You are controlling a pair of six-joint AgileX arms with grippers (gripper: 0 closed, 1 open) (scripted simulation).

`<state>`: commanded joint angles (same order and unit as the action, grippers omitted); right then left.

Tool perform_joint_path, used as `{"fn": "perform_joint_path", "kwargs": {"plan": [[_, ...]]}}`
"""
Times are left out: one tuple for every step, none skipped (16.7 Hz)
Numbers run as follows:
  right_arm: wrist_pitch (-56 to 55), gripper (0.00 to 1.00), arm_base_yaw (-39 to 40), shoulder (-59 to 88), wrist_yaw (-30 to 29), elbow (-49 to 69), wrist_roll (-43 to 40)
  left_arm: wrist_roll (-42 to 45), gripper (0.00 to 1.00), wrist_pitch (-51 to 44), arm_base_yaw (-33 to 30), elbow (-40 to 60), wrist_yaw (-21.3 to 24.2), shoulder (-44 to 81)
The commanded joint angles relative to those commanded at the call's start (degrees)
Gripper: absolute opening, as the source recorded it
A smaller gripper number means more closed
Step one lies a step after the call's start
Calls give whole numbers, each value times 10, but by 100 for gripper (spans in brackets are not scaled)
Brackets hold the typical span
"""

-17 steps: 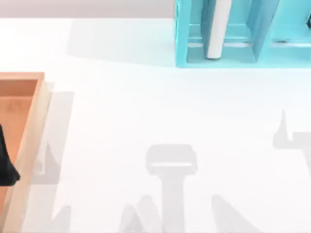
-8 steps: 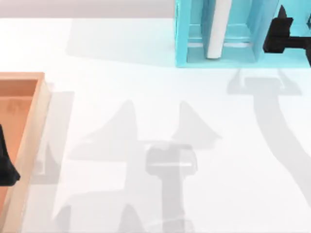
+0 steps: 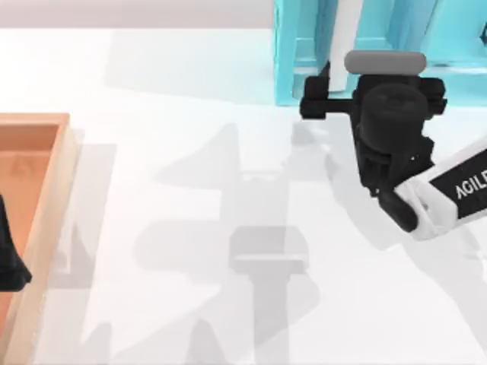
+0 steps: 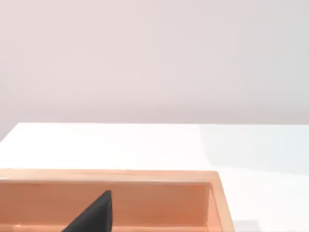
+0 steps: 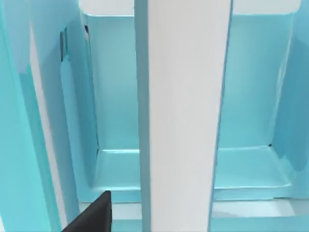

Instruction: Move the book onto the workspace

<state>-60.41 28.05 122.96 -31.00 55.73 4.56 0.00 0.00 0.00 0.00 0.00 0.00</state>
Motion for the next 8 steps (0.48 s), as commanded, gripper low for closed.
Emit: {"fn": "perform_joint_path", "kwargs": {"plan": [[-8,100,8,22,-9,12,0,0,100,0,0,0,0,0],[-14,100,14,37,-16,22,1,0,100,0,0,0,0,0],[-18,100,17,47,-21,28,1,0,100,0,0,0,0,0],[-19,100,19,51,-22,30,1,0,100,0,0,0,0,0],[-19,100,19,51,-22,30,1,0,100,0,0,0,0,0],[-19,100,19,51,-22,30,1,0,100,0,0,0,0,0],[-19,100,19,51,-22,30,1,0,100,0,0,0,0,0],[-18,100,16,49,-21,27,1,0,100,0,0,0,0,0]]}}
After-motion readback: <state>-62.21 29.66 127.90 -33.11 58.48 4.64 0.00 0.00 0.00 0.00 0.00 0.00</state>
